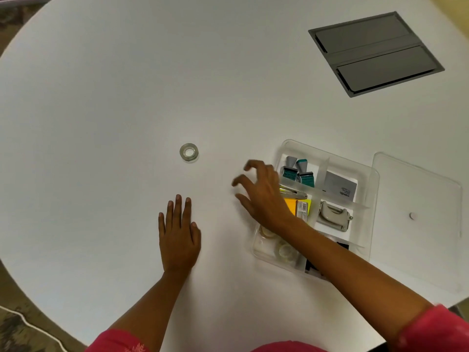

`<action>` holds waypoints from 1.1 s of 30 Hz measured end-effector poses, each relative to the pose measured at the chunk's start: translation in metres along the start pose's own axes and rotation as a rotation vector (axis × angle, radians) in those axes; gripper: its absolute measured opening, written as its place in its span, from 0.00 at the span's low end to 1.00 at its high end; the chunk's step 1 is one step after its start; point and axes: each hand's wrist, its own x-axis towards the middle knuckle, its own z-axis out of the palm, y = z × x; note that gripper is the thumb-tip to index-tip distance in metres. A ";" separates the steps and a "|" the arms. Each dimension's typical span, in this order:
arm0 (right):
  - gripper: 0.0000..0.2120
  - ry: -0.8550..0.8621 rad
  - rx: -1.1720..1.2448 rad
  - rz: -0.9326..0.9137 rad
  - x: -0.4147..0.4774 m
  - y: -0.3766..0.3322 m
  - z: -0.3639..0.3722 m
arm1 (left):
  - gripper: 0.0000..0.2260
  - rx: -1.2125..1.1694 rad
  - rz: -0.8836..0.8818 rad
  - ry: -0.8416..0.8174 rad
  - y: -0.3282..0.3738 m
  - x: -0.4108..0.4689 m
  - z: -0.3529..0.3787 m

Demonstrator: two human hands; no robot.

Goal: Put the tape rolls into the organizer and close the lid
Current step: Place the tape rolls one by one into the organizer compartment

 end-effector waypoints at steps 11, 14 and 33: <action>0.39 -0.339 -0.103 -0.092 0.126 -0.040 0.090 | 0.26 -0.008 0.000 0.017 -0.002 0.002 0.002; 0.29 -0.291 -0.078 -0.134 0.120 -0.036 0.110 | 0.26 -0.004 -0.003 0.016 -0.003 0.002 0.003; 0.17 0.234 0.141 0.306 -0.026 -0.045 0.006 | 0.27 -0.009 0.004 0.012 -0.002 0.001 0.000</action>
